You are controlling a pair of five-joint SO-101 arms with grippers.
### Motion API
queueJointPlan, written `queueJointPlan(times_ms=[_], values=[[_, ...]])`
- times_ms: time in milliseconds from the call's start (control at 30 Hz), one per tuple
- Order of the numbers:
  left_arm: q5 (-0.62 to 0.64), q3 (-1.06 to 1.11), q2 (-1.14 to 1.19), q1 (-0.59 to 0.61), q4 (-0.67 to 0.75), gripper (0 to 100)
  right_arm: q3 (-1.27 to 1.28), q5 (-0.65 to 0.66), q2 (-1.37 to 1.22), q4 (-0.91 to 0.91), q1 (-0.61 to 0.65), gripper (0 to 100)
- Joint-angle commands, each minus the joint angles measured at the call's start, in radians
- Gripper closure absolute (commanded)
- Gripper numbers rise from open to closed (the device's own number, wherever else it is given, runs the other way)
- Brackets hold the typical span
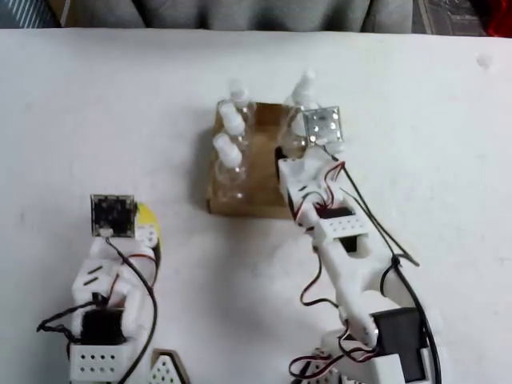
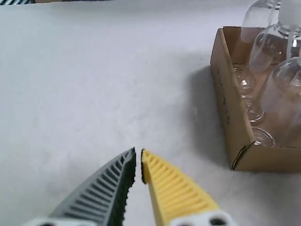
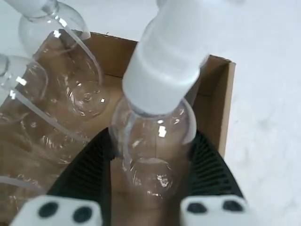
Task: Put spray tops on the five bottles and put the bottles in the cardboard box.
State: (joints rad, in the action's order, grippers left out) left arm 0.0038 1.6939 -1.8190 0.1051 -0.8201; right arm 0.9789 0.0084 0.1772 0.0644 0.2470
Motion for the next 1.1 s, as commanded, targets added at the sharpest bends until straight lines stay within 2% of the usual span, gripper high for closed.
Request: queueJointPlan(times_ms=[0, 267, 467, 967, 1067], values=[[-0.04, -0.002, -0.012, 0.002, -0.009, 98, 0.008, -0.003, -0.005, -0.013, 0.01, 98.0], [-0.041, -0.002, -0.012, 0.001, -0.002, 98, 0.002, -0.003, -0.004, -0.013, 0.018, 97.7], [-0.043, -0.002, -0.012, 0.001, -0.002, 98, 0.003, -0.003, -0.004, -0.013, 0.028, 86.1], [-0.043, -0.002, -0.012, 0.001, -0.002, 98, 0.003, -0.002, -0.002, -0.013, 0.045, 84.8], [-0.043, -0.002, -0.012, 0.001, -0.002, 98, 0.003, -0.002, 0.005, -0.013, 0.041, 79.1]])
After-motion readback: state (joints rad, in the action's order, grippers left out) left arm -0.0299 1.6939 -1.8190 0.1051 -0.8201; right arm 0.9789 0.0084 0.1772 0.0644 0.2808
